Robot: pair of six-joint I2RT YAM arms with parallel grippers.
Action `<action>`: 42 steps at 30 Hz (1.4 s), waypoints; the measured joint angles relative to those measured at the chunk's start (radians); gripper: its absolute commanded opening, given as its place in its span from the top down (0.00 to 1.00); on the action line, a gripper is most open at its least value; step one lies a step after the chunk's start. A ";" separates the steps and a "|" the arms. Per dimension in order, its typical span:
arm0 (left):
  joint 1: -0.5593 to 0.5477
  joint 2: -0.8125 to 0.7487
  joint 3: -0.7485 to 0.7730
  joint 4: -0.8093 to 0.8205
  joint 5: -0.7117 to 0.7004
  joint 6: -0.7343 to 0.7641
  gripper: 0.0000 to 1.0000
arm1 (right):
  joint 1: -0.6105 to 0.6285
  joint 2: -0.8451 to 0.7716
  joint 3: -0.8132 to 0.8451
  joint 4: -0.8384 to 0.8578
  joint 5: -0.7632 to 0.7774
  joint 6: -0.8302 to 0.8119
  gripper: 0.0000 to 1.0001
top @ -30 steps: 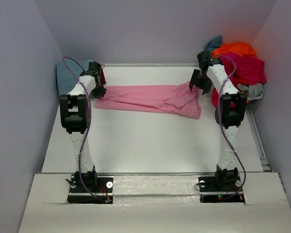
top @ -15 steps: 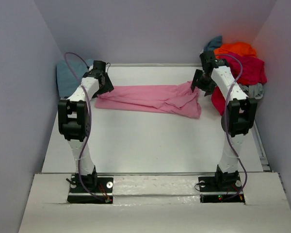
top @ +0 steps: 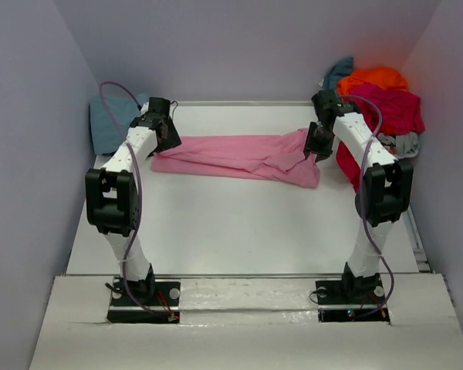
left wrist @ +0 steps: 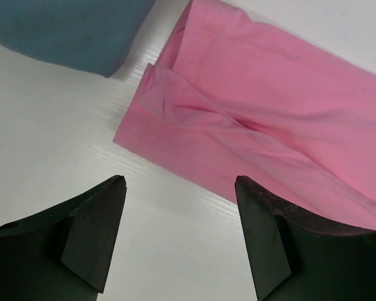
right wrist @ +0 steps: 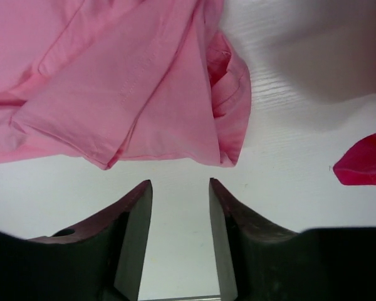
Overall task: Fold and stack the t-shirts
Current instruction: Fold the tshirt
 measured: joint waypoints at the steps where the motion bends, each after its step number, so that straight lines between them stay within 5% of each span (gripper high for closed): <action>1: -0.001 0.000 -0.006 -0.007 -0.001 0.000 0.18 | 0.001 0.000 -0.004 0.001 -0.001 0.000 0.62; 13: -0.021 0.055 -0.025 -0.015 -0.001 -0.001 0.18 | 0.003 0.023 -0.006 0.011 -0.037 0.002 0.78; 42: -0.034 0.198 0.049 -0.061 -0.003 -0.008 0.18 | 0.092 0.218 0.073 0.011 -0.099 -0.008 0.82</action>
